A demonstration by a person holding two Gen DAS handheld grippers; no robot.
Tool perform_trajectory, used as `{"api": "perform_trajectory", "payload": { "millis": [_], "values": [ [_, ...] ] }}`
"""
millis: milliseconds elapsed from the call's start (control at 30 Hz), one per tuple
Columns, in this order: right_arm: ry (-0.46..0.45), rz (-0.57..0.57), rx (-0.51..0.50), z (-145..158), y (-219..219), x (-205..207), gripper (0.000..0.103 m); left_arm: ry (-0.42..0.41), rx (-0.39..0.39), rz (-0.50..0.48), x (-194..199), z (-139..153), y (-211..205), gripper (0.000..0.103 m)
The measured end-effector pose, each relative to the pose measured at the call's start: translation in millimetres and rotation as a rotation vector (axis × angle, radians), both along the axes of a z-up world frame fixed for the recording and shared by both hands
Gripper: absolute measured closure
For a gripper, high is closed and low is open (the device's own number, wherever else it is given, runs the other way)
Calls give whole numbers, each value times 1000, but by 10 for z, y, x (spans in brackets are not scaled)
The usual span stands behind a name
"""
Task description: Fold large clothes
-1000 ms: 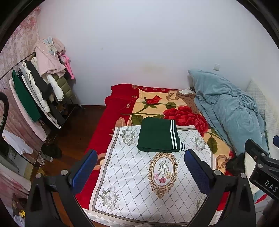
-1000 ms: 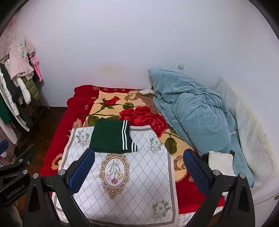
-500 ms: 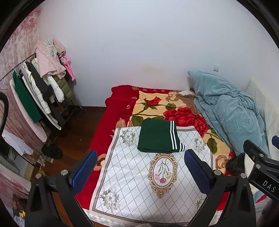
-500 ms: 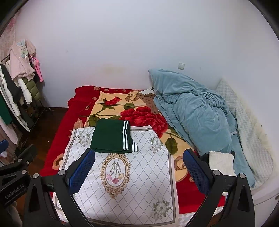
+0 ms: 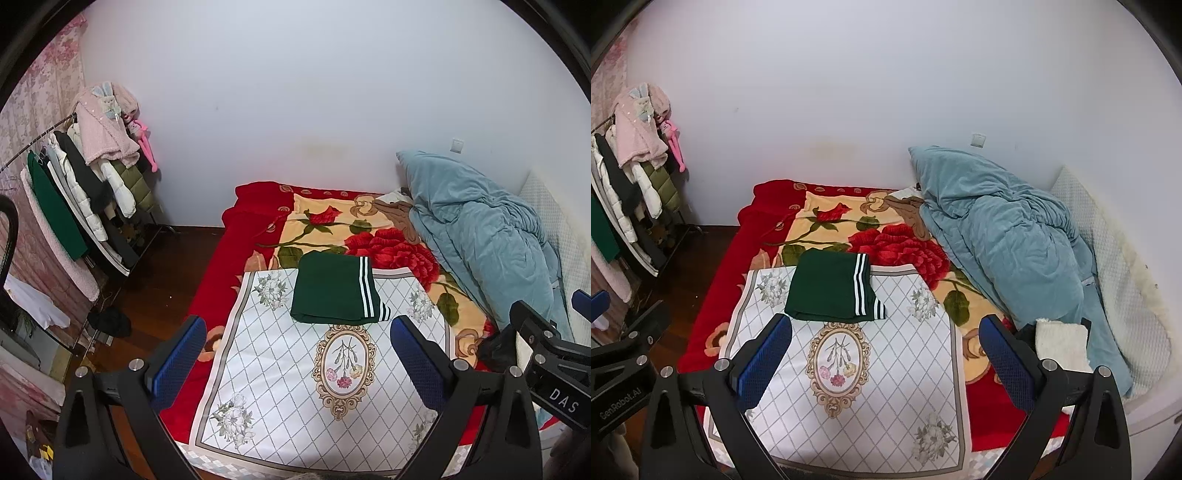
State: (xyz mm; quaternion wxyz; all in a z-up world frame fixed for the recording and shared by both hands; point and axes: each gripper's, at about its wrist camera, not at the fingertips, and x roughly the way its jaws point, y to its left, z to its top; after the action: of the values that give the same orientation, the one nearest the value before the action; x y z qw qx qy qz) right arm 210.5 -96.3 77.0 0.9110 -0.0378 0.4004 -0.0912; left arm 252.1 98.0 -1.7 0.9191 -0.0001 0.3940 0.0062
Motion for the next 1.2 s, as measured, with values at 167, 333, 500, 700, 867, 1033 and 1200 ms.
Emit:
{"api": "perform_trajectory", "payload": {
  "millis": [167,333,500,700,867,1033,1200],
  "values": [
    [-2,-5,-2,-22,26,-48,1,0,0,-1,-6,7,-1,2],
    [-3,-7,-2,-25,33,-60,1,-2,0,0,-6,13,0,2],
    [-2,-9,0,-33,36,-92,1,0,-1,1,-7,16,8,2],
    [-2,-10,-1,-28,44,-109,1,0,-1,3,-11,38,12,2],
    [-4,-13,-6,-30,57,-124,1,-2,0,2,-15,40,14,2],
    [-5,-11,-6,-30,58,-121,1,-2,0,2,-16,37,15,2],
    [-5,-11,-6,-34,59,-128,1,0,-2,3,-18,35,16,2]
  ]
}}
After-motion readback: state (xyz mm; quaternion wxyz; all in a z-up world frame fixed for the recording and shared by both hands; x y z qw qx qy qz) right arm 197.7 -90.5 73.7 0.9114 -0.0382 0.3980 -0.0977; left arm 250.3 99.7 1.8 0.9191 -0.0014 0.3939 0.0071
